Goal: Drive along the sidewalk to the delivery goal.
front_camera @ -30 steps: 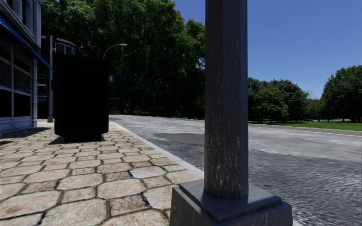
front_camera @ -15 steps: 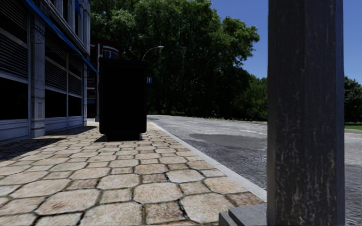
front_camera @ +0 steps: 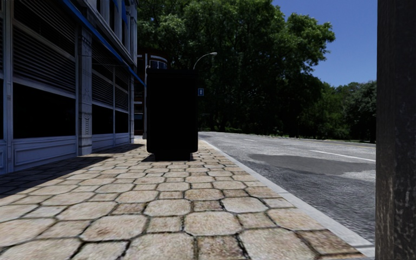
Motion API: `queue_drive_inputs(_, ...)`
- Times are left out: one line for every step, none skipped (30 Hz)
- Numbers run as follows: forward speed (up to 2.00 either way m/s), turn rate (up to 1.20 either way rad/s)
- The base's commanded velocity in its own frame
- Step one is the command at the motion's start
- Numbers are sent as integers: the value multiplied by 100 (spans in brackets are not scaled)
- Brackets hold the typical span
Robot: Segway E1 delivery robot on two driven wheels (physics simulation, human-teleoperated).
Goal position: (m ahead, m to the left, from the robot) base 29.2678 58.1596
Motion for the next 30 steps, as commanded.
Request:
queue_drive_inputs(0, 0)
queue_drive_inputs(0, 0)
queue_drive_inputs(0, 0)
queue_drive_inputs(0, 0)
queue_drive_inputs(0, 3)
queue_drive_inputs(0, 16)
queue_drive_inputs(-43, 32)
queue_drive_inputs(-43, 32)
queue_drive_inputs(-89, 39)
queue_drive_inputs(-105, 40)
queue_drive_inputs(-113, 42)
queue_drive_inputs(-118, 45)
queue_drive_inputs(-118, 45)
queue_drive_inputs(-120, 49)
queue_drive_inputs(-121, 53)
queue_drive_inputs(-121, 55)
queue_drive_inputs(-121, 58)
queue_drive_inputs(-121, 58)
queue_drive_inputs(-121, 58)
queue_drive_inputs(-121, 58)
queue_drive_inputs(-121, 58)
queue_drive_inputs(-121, 58)
queue_drive_inputs(-121, 58)
queue_drive_inputs(-121, 58)
queue_drive_inputs(-121, 58)
queue_drive_inputs(-121, 59)
queue_drive_inputs(-121, 59)
queue_drive_inputs(-121, 60)
queue_drive_inputs(-121, 63)
queue_drive_inputs(-121, 63)
